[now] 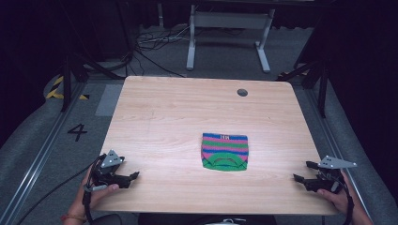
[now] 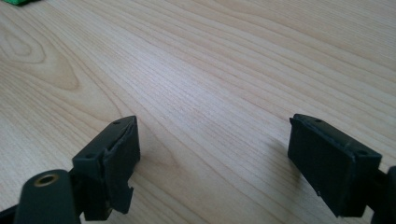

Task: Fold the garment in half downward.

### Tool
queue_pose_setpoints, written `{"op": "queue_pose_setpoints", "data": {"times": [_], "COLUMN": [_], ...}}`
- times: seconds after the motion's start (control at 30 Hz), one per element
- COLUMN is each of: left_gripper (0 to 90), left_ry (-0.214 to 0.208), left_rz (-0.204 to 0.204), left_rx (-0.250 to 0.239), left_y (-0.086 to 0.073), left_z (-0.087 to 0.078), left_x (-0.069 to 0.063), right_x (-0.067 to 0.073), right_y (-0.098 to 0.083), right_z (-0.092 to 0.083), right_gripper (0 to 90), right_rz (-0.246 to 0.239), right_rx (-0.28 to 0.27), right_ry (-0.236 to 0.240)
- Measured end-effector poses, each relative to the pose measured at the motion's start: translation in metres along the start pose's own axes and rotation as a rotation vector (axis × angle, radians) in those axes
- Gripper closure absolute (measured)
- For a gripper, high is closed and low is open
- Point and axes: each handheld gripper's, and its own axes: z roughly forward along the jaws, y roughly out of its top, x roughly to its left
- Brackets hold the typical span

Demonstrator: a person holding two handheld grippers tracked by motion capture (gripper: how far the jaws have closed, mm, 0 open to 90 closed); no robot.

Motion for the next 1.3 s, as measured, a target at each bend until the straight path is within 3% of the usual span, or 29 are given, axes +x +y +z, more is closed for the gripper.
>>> {"op": "queue_pose_setpoints", "data": {"times": [0.67, 1.3], "left_gripper": [14.6, 14.1], "left_ry": [0.033, 0.042], "left_rz": [-0.044, -0.049], "left_rx": [-0.001, 0.001], "left_y": [0.0001, 0.0006], "left_z": [0.0009, 0.0012], "left_x": [-0.0036, -0.0043], "right_x": [0.0003, 0.0009], "right_y": [-0.0001, 0.0001], "right_z": [0.0002, 0.0004], "right_gripper": [16.4, 16.2], "right_rz": [0.003, 0.008], "right_rx": [-0.001, 0.0], "right_ry": [-0.008, -0.014]}}
